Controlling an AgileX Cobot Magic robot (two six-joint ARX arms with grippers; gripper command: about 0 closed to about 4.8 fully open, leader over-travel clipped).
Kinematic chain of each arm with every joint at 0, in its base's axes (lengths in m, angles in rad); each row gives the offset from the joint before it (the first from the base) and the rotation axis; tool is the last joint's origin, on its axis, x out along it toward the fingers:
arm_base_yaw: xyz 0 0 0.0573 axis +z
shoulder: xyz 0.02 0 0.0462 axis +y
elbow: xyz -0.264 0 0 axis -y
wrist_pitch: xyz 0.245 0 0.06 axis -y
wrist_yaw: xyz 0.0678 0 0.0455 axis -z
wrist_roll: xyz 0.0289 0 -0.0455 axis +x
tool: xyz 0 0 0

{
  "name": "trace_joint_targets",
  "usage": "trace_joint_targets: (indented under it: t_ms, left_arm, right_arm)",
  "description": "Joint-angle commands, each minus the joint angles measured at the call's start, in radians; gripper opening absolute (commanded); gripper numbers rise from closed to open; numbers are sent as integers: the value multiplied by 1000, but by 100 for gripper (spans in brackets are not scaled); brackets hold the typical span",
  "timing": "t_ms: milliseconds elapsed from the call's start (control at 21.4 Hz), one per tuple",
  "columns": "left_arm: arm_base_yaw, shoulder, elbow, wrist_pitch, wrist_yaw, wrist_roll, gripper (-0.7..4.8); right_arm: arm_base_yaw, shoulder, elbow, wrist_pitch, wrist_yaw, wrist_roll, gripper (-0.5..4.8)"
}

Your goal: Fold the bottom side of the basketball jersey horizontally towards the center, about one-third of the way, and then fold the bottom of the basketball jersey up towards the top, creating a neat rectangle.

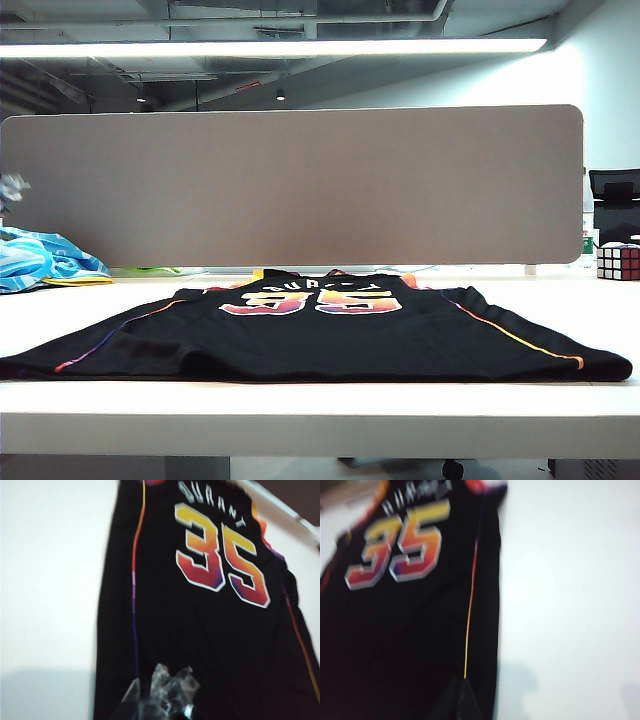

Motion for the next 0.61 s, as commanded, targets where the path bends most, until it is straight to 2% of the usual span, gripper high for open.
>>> trace_joint_targets:
  t_ms: [47, 93, 187, 326, 466, 606]
  left_arm:
    - [85, 167, 68, -19, 216, 3, 32]
    - [97, 237, 96, -35, 279, 4, 82]
    - [97, 330, 128, -53, 323, 26, 181]
    - [90, 370, 140, -74, 308, 52, 189]
    - [86, 374, 149, -118, 260, 79, 189]
    - [84, 374, 170, -185, 202, 128, 189]
  right_arm:
    - [-4, 151, 77, -63, -94, -28, 6]
    - [-4, 229, 101, -72, -131, -31, 51]
    - [-3, 325, 114, -85, -170, -31, 103]
    - [-3, 416, 115, -85, -204, -31, 136]
    - [-3, 484, 114, -93, -211, -37, 231]
    - [0, 533, 115, -92, -226, -38, 239]
